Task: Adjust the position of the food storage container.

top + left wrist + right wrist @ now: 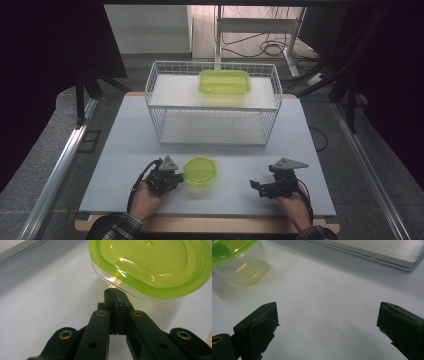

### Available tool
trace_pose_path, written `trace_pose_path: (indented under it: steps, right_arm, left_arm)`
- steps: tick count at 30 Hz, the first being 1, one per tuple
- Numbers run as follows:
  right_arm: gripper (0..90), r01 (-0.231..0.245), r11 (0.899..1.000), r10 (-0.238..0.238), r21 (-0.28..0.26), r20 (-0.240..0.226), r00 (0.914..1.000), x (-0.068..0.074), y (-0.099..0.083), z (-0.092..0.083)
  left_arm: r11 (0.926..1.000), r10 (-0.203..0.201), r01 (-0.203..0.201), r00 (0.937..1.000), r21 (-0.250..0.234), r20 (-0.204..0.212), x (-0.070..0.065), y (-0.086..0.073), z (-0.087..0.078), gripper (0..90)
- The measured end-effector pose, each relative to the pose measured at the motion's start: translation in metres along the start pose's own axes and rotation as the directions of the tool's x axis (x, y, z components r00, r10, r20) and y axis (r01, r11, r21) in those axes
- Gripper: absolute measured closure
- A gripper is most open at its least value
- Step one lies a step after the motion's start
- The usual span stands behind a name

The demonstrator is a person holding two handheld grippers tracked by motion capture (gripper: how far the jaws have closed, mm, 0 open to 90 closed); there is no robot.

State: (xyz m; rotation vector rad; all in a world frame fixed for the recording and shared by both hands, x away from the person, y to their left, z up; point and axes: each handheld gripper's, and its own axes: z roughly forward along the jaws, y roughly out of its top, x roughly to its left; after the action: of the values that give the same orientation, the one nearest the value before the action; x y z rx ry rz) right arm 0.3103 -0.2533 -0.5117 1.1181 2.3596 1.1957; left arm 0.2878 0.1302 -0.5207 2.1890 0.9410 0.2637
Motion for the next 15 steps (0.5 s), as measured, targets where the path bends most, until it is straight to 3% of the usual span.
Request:
trace_pose_path:
  steps: [10, 13, 15]
  right_arm:
    - [3.7, 0.010, 1.000, -0.010, 0.011, -0.008, 0.9999, 0.003, 0.000, 0.003]
    - [3.7, 0.011, 1.000, -0.011, 0.010, -0.008, 0.9999, 0.003, 0.001, 0.002]
    - [3.7, 0.009, 1.000, -0.009, 0.007, -0.008, 0.9999, 0.002, 0.000, 0.002]
  left_arm:
    - [0.9989, 0.046, -0.046, 0.9986, 0.001, 0.027, -0.017, 0.010, 0.014, 90.0]
    - [0.9990, 0.043, -0.043, 0.9991, -0.015, 0.004, -0.016, 0.009, 0.011, 89.8]
    - [0.9985, 0.039, -0.040, 0.9991, -0.038, -0.017, -0.015, 0.008, 0.007, 81.8]
